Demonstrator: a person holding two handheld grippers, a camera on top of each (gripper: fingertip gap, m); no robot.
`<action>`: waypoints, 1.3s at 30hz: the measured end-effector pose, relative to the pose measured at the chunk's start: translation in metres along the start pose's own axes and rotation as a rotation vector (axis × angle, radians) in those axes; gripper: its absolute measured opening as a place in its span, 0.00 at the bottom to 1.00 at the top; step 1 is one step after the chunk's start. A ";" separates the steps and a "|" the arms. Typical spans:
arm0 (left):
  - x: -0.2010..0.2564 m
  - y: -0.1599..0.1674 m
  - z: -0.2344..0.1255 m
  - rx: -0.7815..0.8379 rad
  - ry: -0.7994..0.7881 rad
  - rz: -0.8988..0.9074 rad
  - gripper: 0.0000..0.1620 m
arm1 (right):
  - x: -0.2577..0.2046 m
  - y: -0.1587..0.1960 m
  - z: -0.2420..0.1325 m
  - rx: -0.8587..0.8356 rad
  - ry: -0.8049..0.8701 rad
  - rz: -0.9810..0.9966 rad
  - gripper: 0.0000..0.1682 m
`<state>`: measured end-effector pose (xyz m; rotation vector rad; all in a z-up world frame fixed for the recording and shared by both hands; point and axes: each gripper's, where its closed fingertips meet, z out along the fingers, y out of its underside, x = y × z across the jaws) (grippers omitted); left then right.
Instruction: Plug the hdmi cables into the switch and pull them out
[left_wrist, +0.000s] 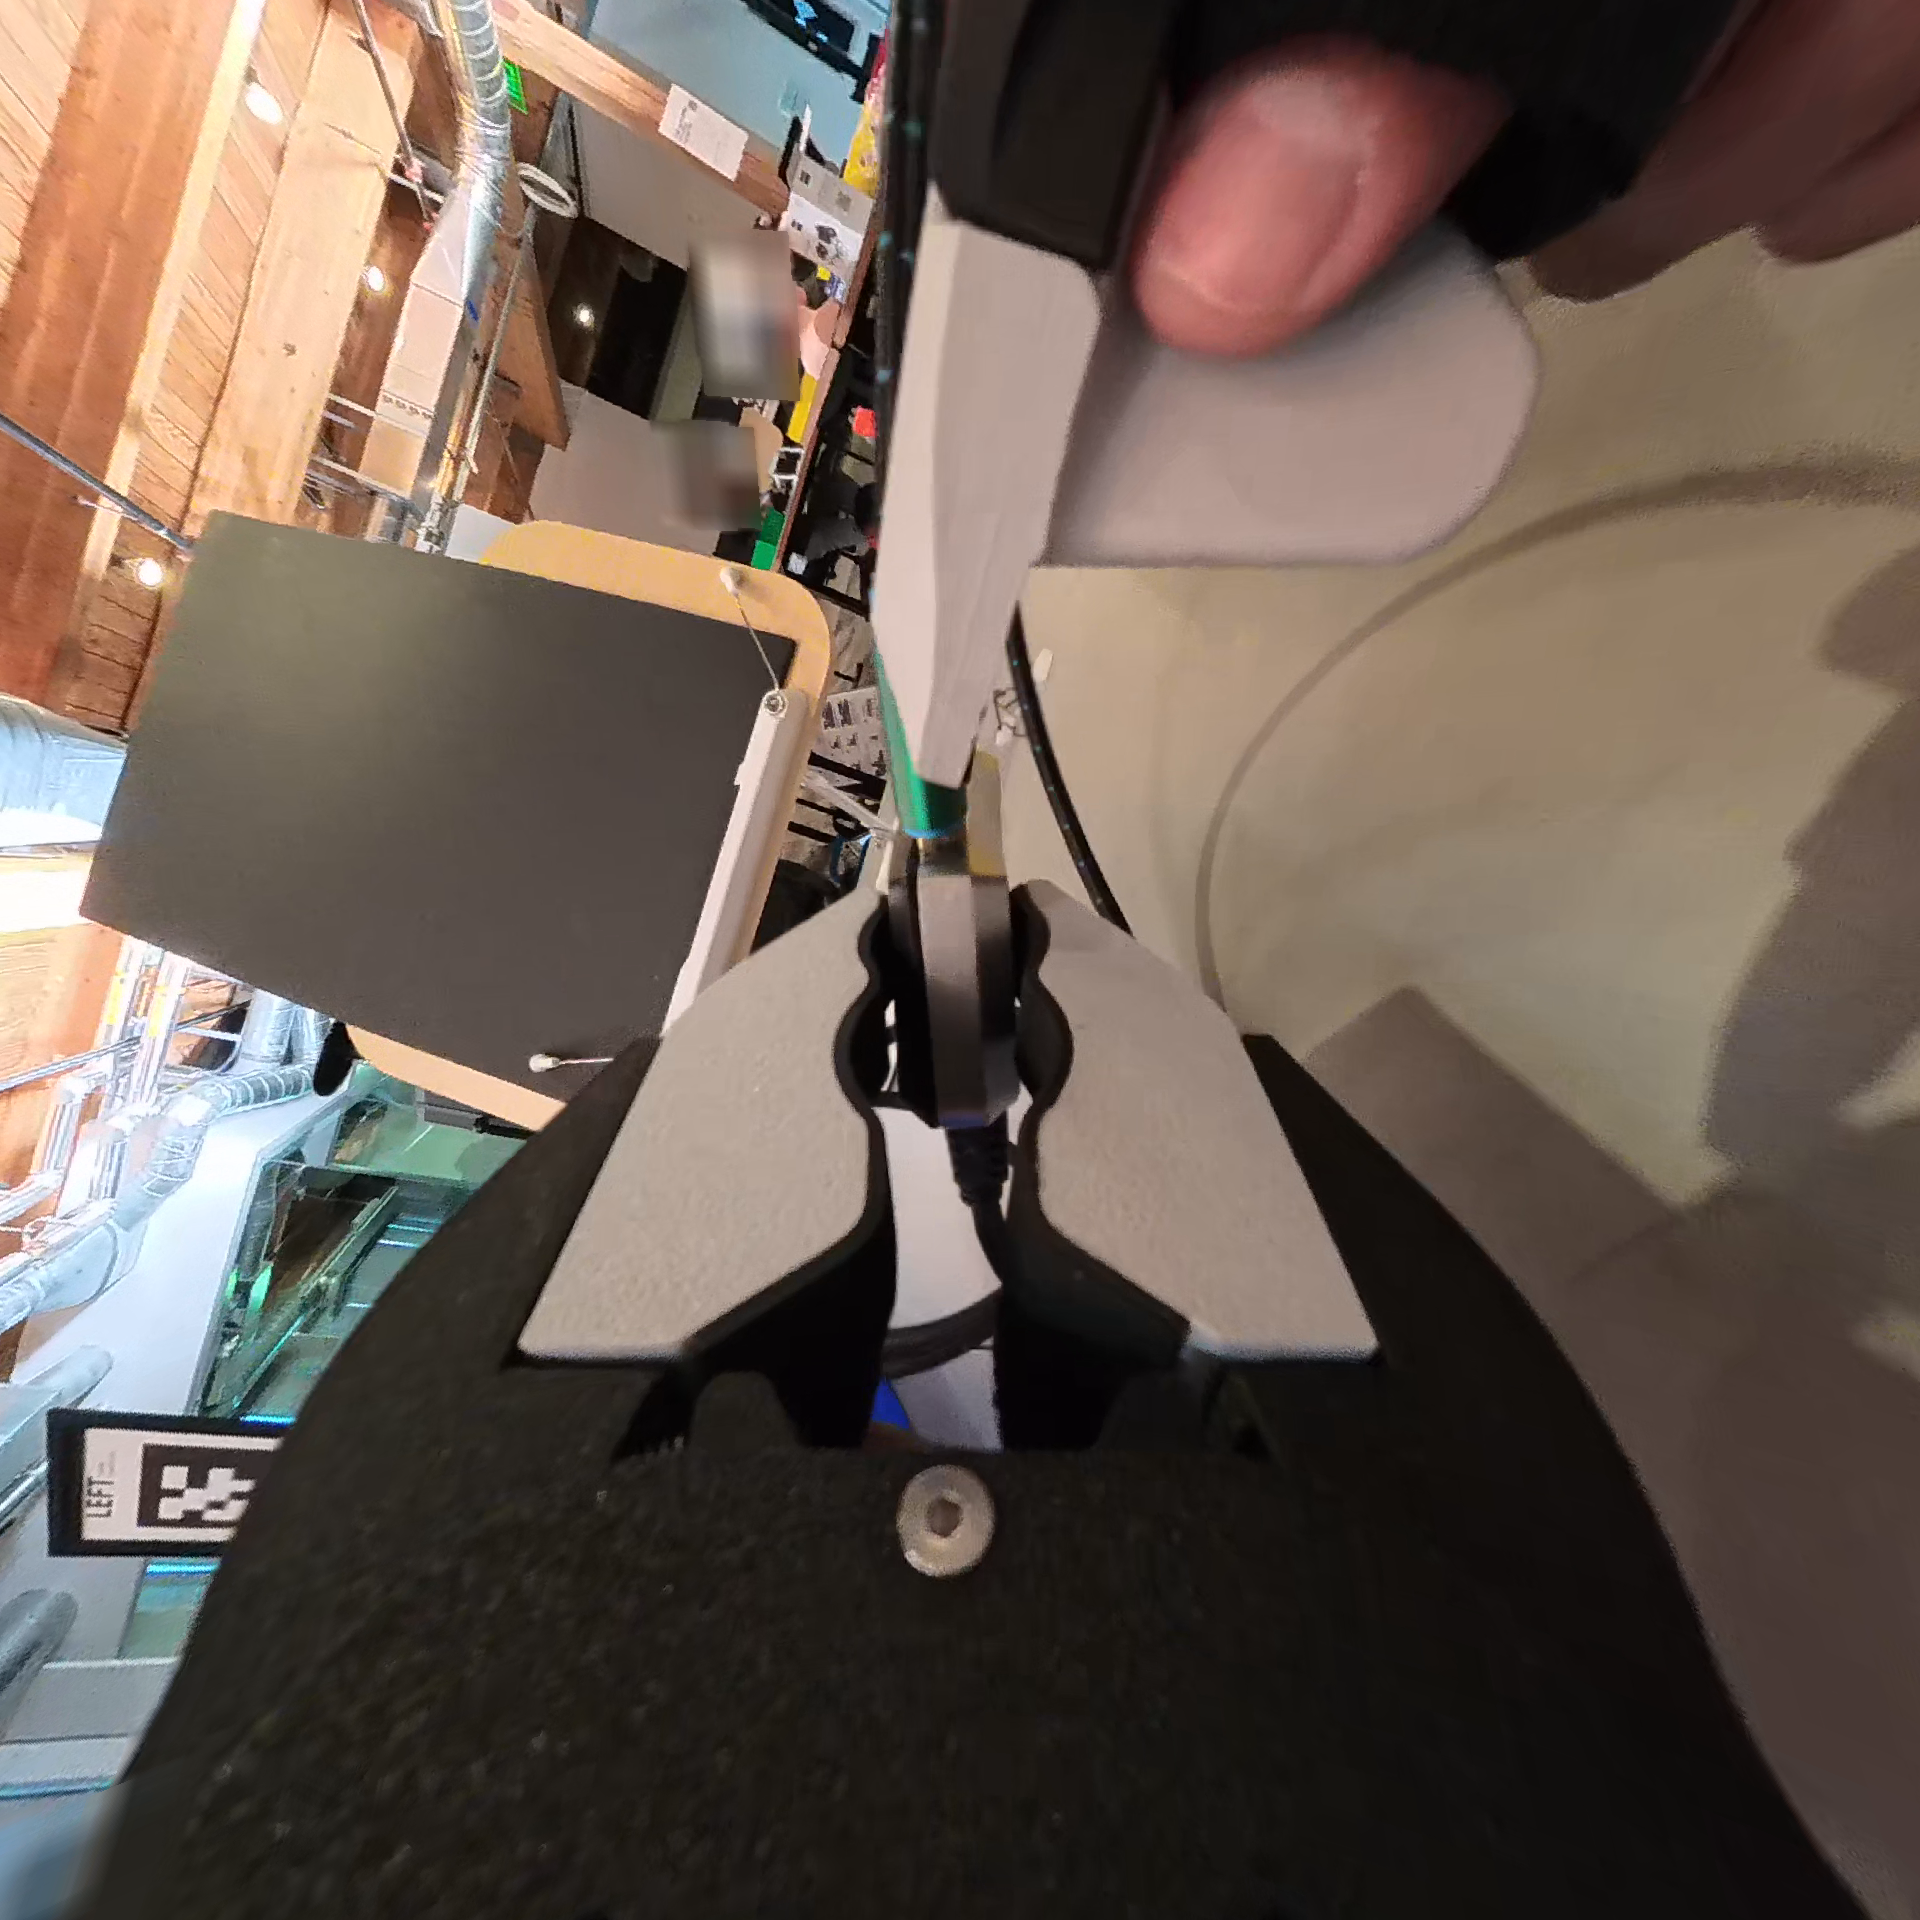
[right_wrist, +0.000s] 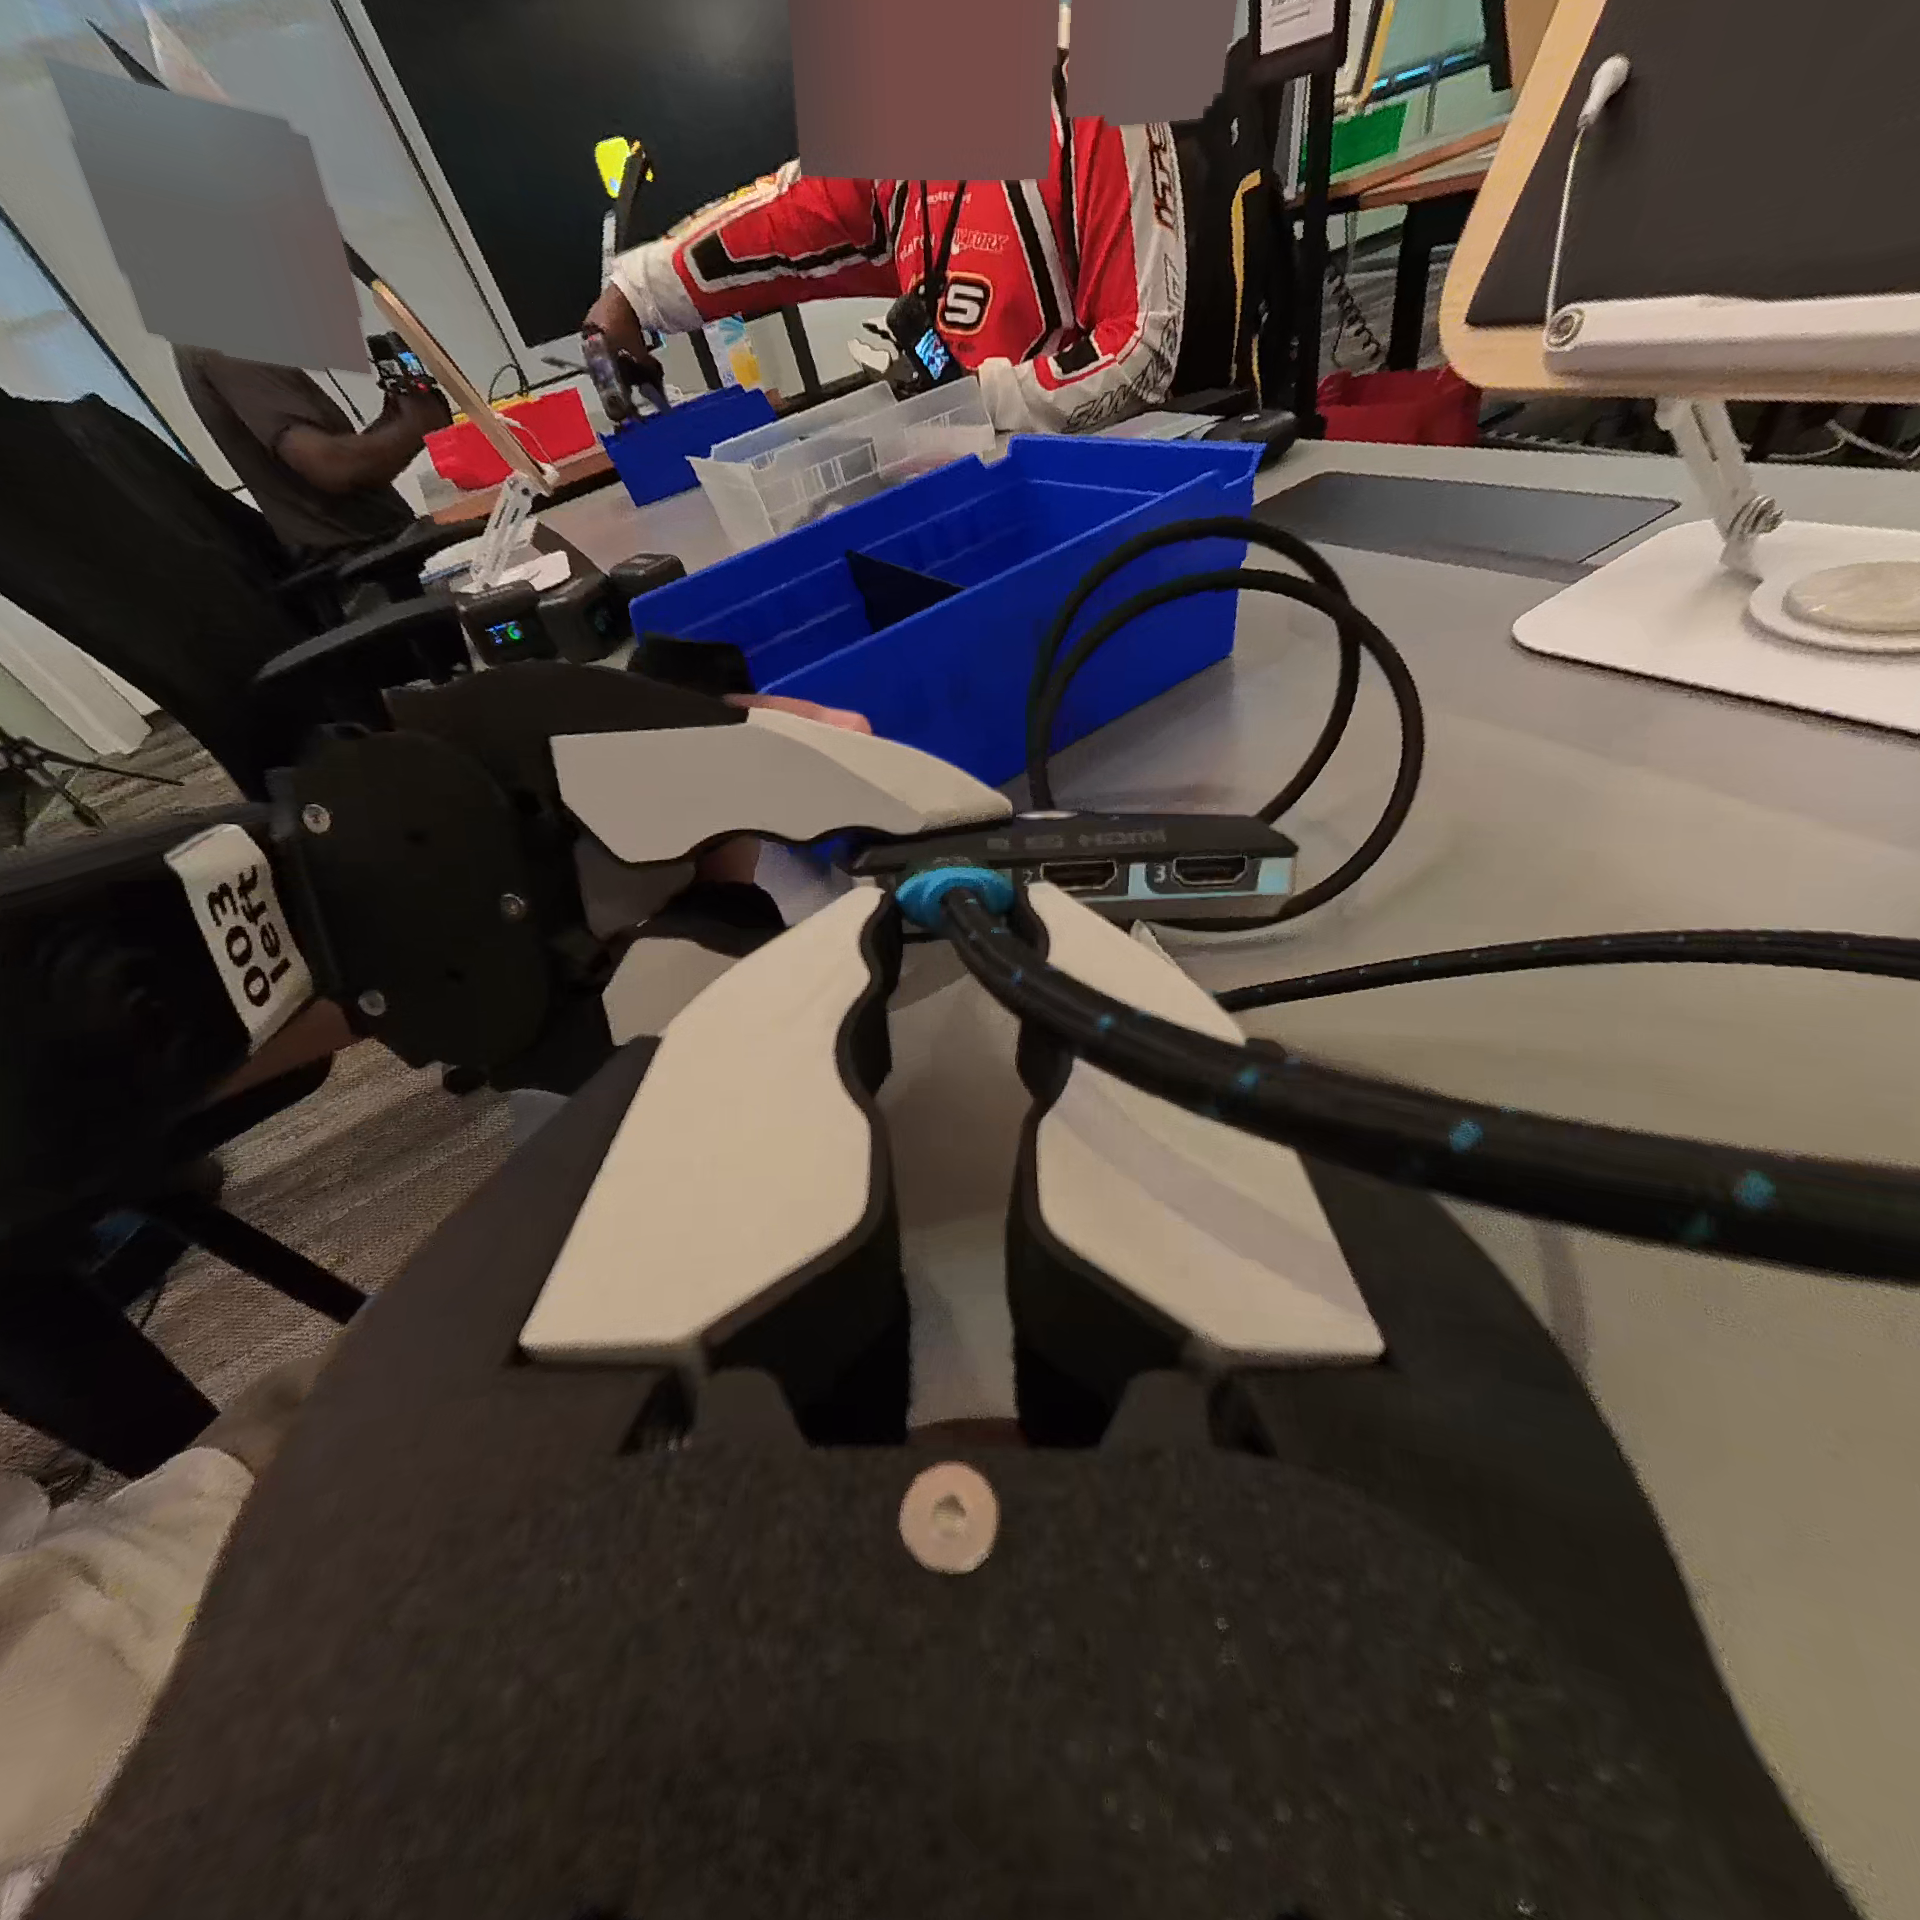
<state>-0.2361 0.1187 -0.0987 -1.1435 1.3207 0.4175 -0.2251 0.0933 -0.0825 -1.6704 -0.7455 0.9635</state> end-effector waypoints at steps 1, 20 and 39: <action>0.000 0.001 0.000 -0.010 -0.009 0.006 0.12 | 0.000 0.001 0.001 -0.011 0.006 -0.009 0.11; -0.005 -0.004 0.000 0.000 -0.039 -0.007 0.13 | -0.001 -0.002 0.005 -0.009 0.031 -0.024 0.12; -0.043 0.052 -0.013 -0.135 -0.119 -0.253 0.12 | 0.005 0.086 -0.008 -0.472 -0.088 0.132 0.13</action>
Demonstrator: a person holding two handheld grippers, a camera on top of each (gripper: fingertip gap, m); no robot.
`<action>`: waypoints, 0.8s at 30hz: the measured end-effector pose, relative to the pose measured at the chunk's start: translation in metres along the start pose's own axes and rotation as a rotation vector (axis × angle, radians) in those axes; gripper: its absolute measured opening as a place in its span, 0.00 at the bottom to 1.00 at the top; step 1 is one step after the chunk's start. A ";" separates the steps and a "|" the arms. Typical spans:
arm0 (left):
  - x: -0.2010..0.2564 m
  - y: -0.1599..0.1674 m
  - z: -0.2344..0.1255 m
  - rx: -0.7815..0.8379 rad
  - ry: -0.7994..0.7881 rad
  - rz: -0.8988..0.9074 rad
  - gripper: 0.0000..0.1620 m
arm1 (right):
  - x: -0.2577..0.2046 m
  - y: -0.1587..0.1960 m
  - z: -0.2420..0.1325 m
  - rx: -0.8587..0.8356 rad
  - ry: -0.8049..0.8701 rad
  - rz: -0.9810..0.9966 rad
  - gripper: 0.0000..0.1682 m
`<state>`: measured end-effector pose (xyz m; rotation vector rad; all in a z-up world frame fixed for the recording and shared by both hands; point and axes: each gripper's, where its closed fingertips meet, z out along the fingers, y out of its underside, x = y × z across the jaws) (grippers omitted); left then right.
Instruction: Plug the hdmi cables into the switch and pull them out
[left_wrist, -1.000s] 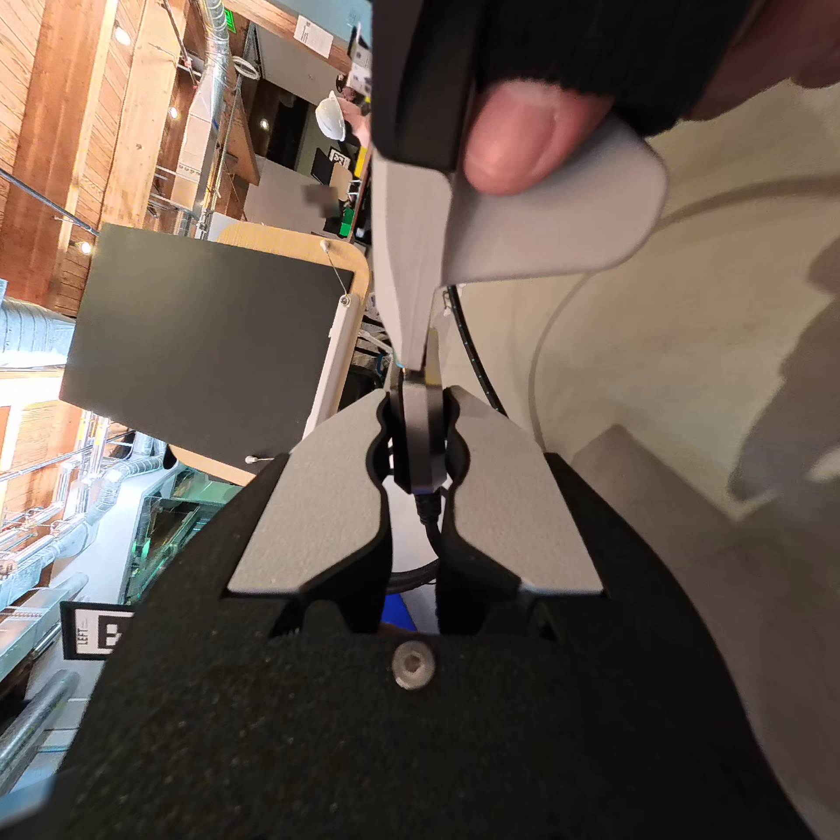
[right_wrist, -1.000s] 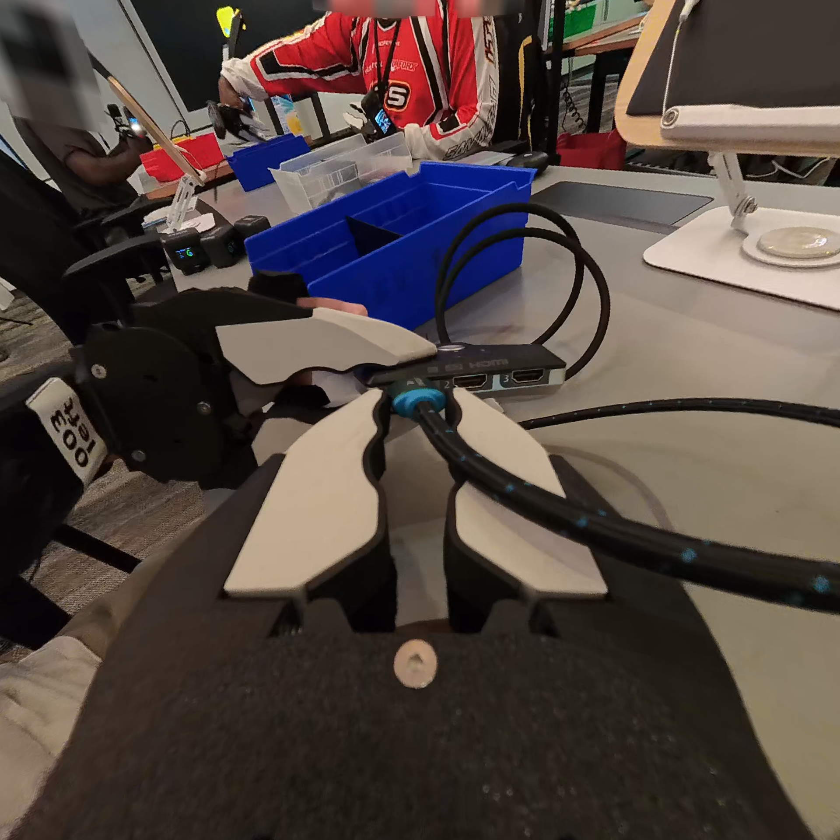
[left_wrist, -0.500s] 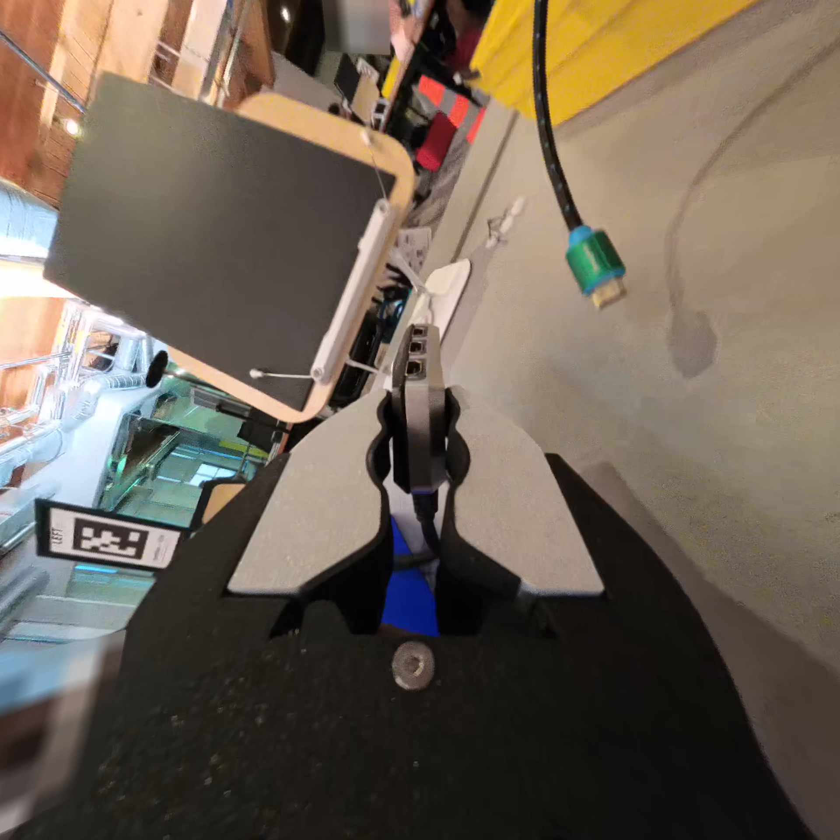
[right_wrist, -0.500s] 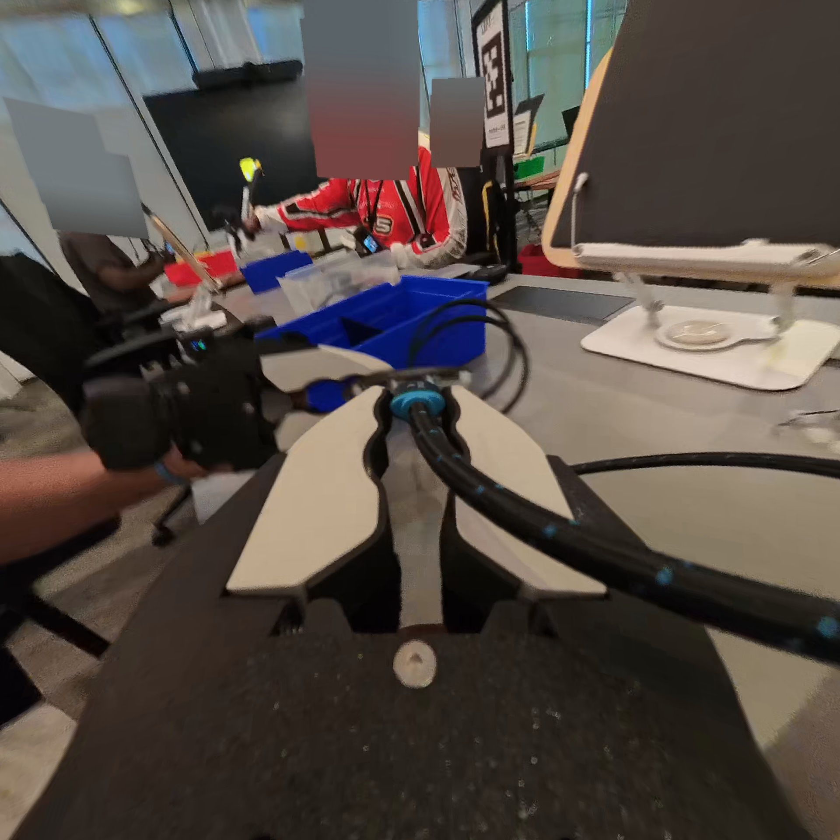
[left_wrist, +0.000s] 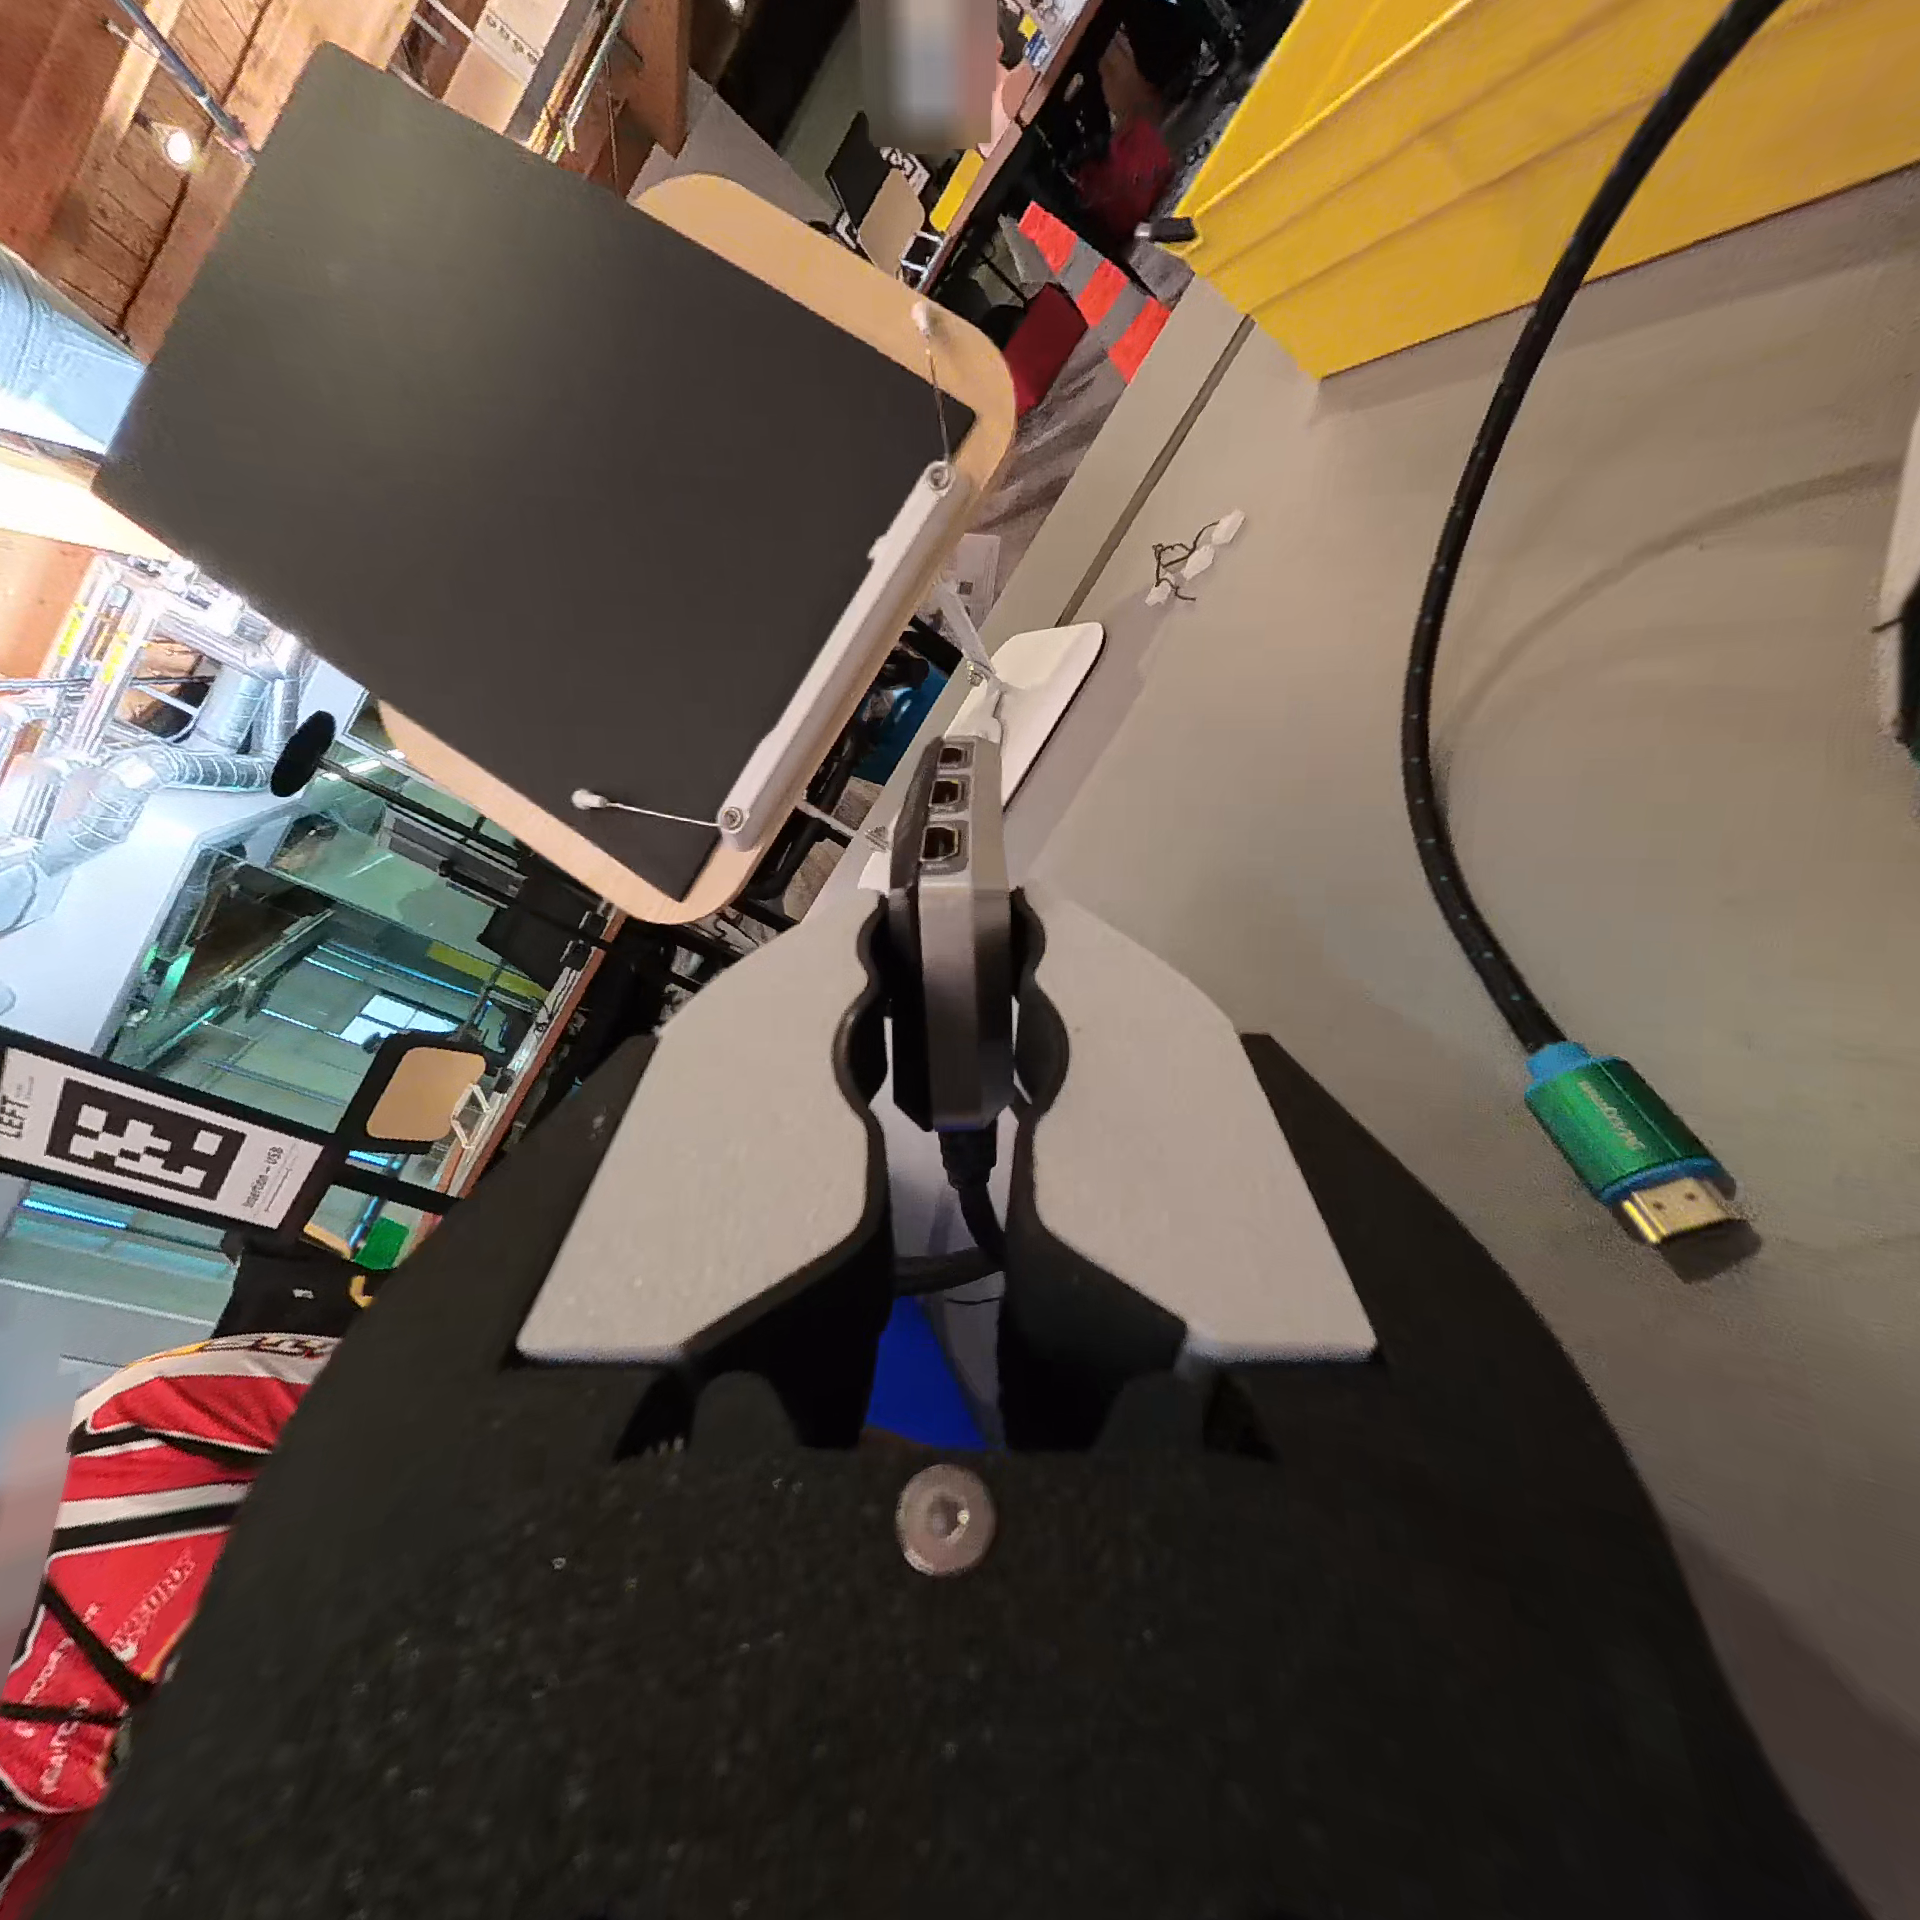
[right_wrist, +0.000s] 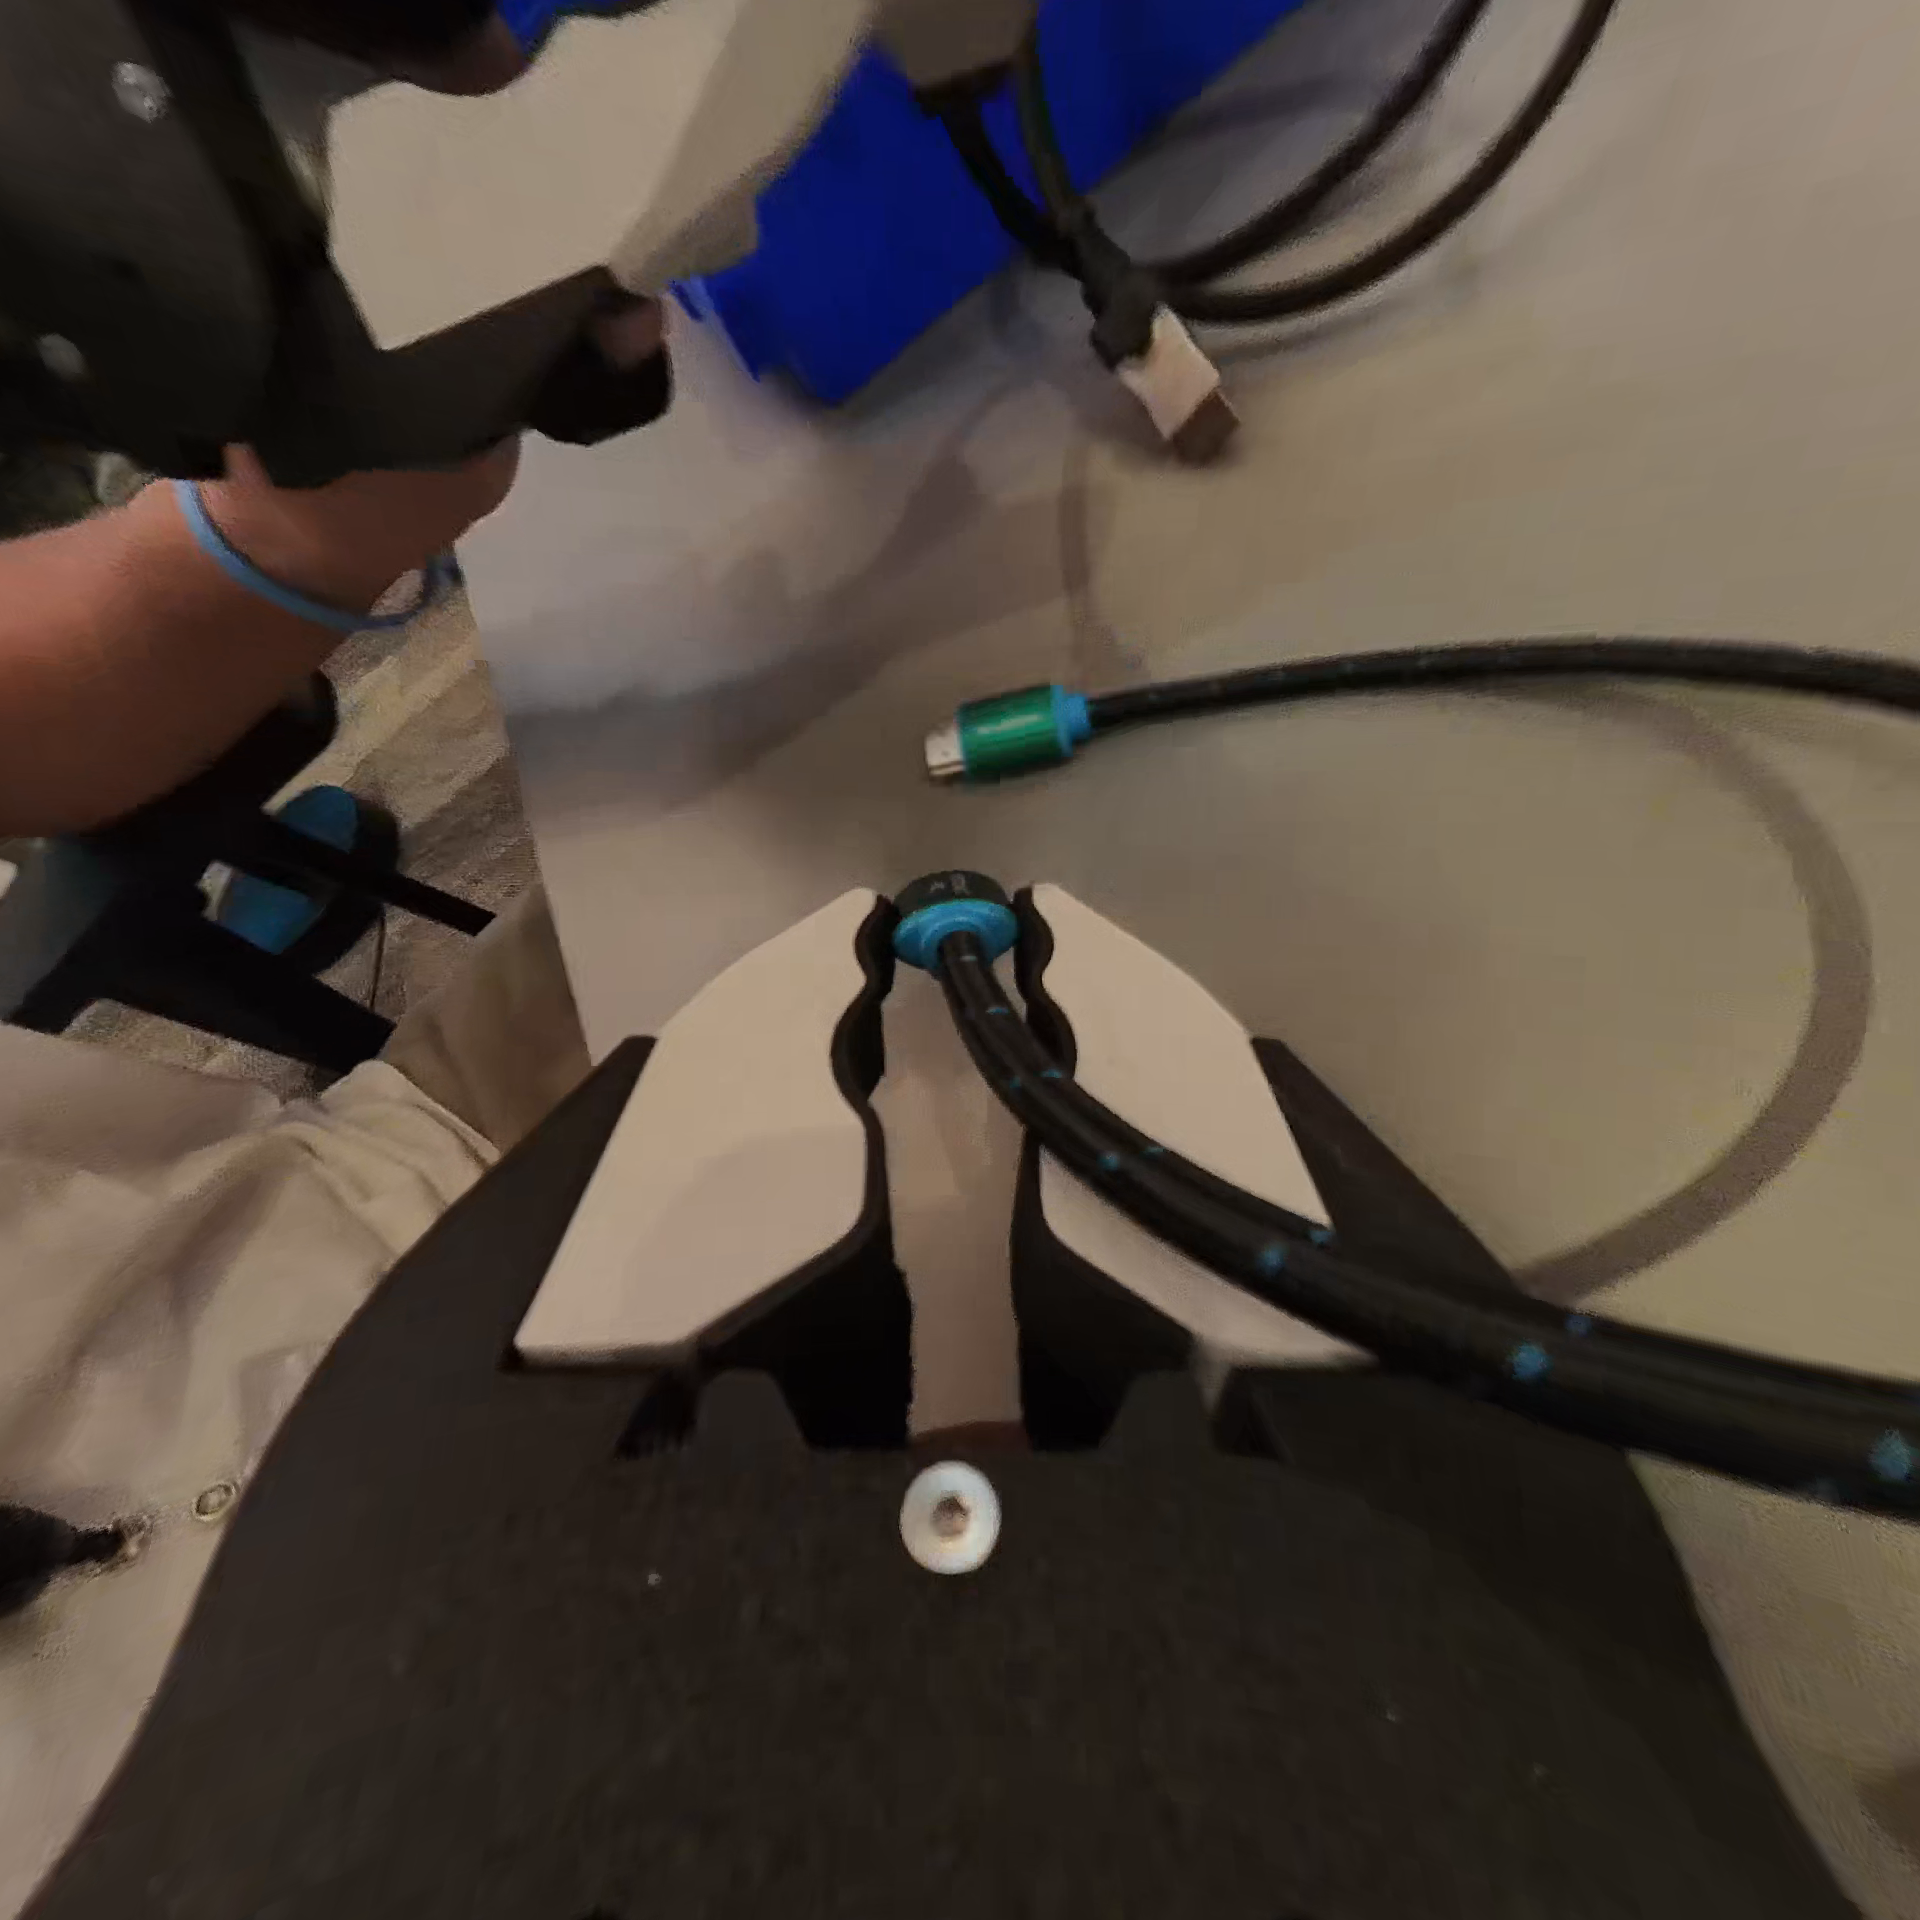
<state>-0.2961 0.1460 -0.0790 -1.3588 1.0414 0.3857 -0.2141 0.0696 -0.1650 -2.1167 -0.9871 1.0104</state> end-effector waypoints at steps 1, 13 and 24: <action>0.003 0.000 0.001 -0.001 0.005 0.015 0.12 | 0.001 0.004 0.002 -0.012 0.014 0.029 0.13; 0.008 0.000 0.000 -0.002 0.028 0.039 0.12 | -0.014 0.061 -0.076 -0.314 0.186 0.032 0.29; 0.008 0.001 -0.006 -0.003 0.040 0.043 0.12 | 0.152 -0.010 -0.021 -0.610 0.584 -0.030 0.24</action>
